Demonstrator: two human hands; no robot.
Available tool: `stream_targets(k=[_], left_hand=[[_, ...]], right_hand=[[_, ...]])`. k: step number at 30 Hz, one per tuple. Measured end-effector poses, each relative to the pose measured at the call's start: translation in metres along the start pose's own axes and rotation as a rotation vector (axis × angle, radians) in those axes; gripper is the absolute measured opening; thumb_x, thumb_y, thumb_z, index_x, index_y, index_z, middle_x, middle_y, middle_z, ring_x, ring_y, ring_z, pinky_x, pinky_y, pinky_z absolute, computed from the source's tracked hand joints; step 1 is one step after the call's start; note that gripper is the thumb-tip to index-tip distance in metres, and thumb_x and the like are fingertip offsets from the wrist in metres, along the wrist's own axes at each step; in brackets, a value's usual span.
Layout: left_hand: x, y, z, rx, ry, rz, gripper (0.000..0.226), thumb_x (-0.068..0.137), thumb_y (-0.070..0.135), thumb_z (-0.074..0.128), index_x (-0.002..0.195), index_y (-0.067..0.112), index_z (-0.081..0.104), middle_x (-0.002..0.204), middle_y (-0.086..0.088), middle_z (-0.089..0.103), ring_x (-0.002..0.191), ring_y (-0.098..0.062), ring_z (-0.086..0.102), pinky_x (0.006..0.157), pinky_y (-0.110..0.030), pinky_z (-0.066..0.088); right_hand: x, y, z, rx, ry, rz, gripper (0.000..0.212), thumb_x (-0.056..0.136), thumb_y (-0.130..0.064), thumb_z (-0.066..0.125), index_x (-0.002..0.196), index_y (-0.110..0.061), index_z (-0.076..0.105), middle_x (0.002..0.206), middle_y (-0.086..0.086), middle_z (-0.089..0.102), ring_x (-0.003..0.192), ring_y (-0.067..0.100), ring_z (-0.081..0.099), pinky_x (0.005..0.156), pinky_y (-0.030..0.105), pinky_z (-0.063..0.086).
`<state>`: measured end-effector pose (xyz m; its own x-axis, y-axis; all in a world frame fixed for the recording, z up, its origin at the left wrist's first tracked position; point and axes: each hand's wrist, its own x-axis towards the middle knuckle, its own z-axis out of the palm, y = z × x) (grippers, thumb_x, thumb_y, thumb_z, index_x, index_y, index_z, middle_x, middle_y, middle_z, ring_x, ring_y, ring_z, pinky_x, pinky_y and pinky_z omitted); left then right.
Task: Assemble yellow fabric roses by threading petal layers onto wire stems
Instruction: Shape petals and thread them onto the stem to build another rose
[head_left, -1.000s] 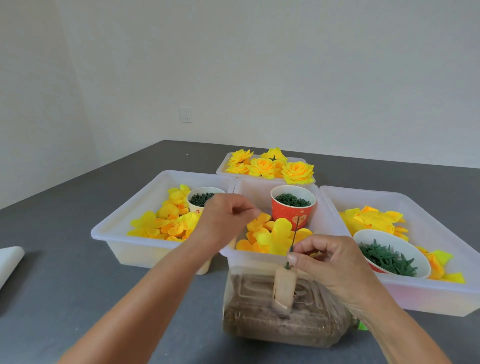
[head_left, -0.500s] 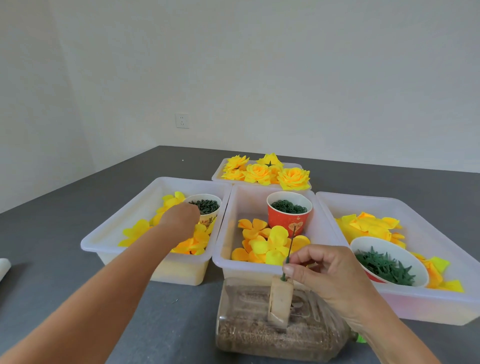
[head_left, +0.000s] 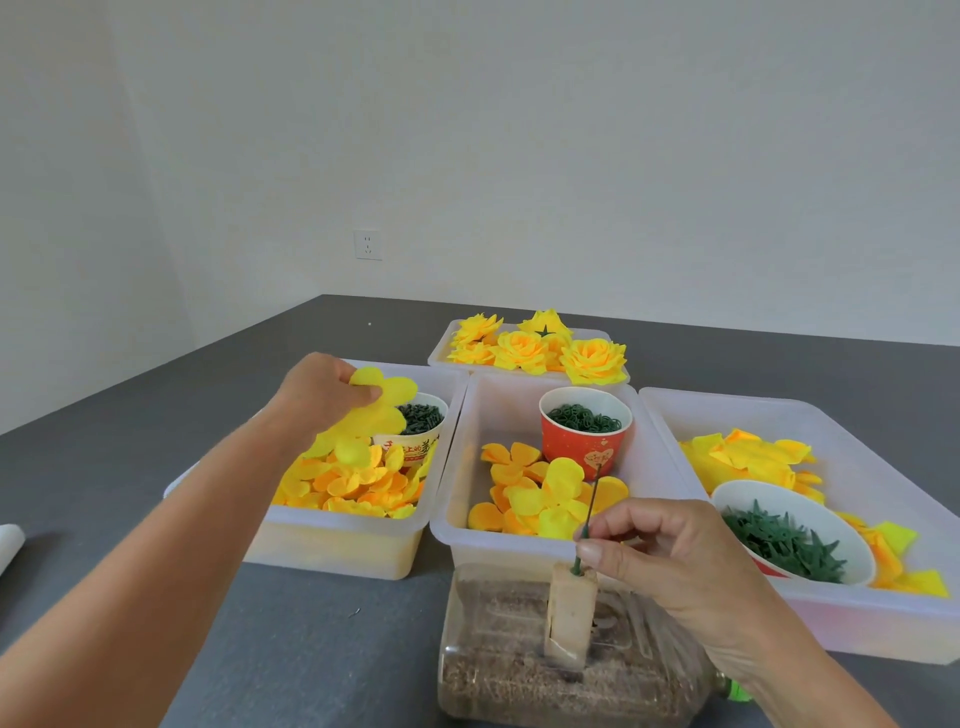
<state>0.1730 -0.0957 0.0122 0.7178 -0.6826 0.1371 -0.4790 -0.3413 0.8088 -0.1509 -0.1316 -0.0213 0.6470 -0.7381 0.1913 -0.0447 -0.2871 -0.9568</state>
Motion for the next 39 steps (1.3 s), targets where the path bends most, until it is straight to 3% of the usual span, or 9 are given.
stream_targets(k=[4,9,14,17,23,28,32,36,39], left_hand=[[-0.004,0.002,0.002,0.064,0.009,-0.003,0.021,0.084,0.018,0.069,0.089,-0.002,0.065,0.081,-0.015,0.053,0.075,-0.024,0.046,0.069,-0.031,0.034],[-0.013,0.009,0.001,0.288,-0.102,-0.065,0.049,0.076,0.017,0.078,0.116,-0.003,0.061,0.106,-0.018,0.064,0.085,-0.026,0.052,0.071,-0.029,0.039],[-0.017,0.008,0.003,0.172,-0.062,-0.053,0.026,0.082,0.021,0.072,0.080,-0.003,0.060,0.072,-0.013,0.053,0.069,-0.024,0.043,0.056,-0.028,0.028],[-0.018,0.003,0.006,0.105,-0.084,0.010,0.028,0.091,0.021,0.060,0.087,-0.006,0.065,0.078,-0.018,0.070,0.058,-0.022,0.043,0.050,-0.026,0.030],[-0.022,-0.002,0.015,0.048,-0.015,0.039,0.022,0.095,0.025,0.052,0.083,0.008,0.059,0.061,-0.010,0.064,0.040,-0.013,0.061,0.038,-0.015,0.044],[-0.029,0.007,0.018,-0.422,-0.149,-0.100,0.016,0.090,0.019,0.062,0.100,0.007,0.062,0.084,-0.010,0.066,0.065,-0.020,0.065,0.062,-0.033,0.059],[-0.044,0.030,0.021,-0.764,-0.296,-0.123,0.004,0.088,0.008,0.061,0.088,0.004,0.061,0.061,-0.006,0.067,0.053,-0.017,0.066,0.056,-0.033,0.059],[-0.060,0.049,0.032,-0.812,-0.449,-0.074,0.009,0.091,0.008,0.054,0.089,0.004,0.062,0.072,-0.009,0.071,0.064,-0.022,0.069,0.065,-0.035,0.058],[-0.070,0.062,0.040,-0.856,-0.530,-0.062,0.011,0.090,0.009,0.056,0.096,0.004,0.064,0.088,-0.010,0.071,0.077,-0.023,0.068,0.070,-0.037,0.059]], right_hand=[[0.000,-0.001,0.000,0.033,-0.013,0.014,0.006,0.064,-0.011,0.078,0.067,-0.016,0.076,0.070,0.003,0.070,0.062,0.006,0.059,0.062,0.016,0.048],[0.001,-0.001,0.000,0.048,-0.004,0.018,0.006,0.060,-0.018,0.077,0.065,-0.016,0.075,0.071,0.003,0.070,0.062,0.004,0.059,0.060,0.014,0.046],[0.000,0.001,-0.001,0.033,-0.013,0.024,0.007,0.066,-0.011,0.077,0.067,-0.018,0.075,0.071,0.001,0.070,0.064,0.003,0.059,0.062,0.014,0.047],[0.000,0.001,-0.001,0.047,-0.017,0.023,0.009,0.061,-0.021,0.077,0.070,-0.020,0.076,0.071,0.000,0.071,0.066,0.003,0.060,0.065,0.015,0.047],[-0.001,0.002,-0.001,0.044,-0.016,0.012,0.020,0.053,-0.033,0.074,0.069,-0.021,0.076,0.072,0.000,0.071,0.066,0.003,0.059,0.065,0.015,0.047],[0.000,0.002,-0.002,0.076,-0.034,0.029,0.005,0.065,-0.011,0.076,0.067,-0.016,0.076,0.070,0.000,0.071,0.065,0.003,0.060,0.061,0.013,0.047],[0.001,0.003,-0.005,0.100,-0.041,0.038,0.024,0.075,0.008,0.068,0.070,-0.014,0.077,0.077,0.001,0.073,0.069,0.003,0.064,0.063,0.013,0.049],[0.004,0.000,-0.011,0.071,0.031,0.023,0.035,0.081,0.004,0.061,0.078,-0.026,0.078,0.082,0.002,0.074,0.072,0.003,0.063,0.067,0.017,0.051],[0.013,-0.010,-0.014,0.121,0.154,-0.021,0.018,0.079,-0.013,0.065,0.083,-0.025,0.077,0.085,0.003,0.074,0.076,0.006,0.064,0.070,0.027,0.050]])
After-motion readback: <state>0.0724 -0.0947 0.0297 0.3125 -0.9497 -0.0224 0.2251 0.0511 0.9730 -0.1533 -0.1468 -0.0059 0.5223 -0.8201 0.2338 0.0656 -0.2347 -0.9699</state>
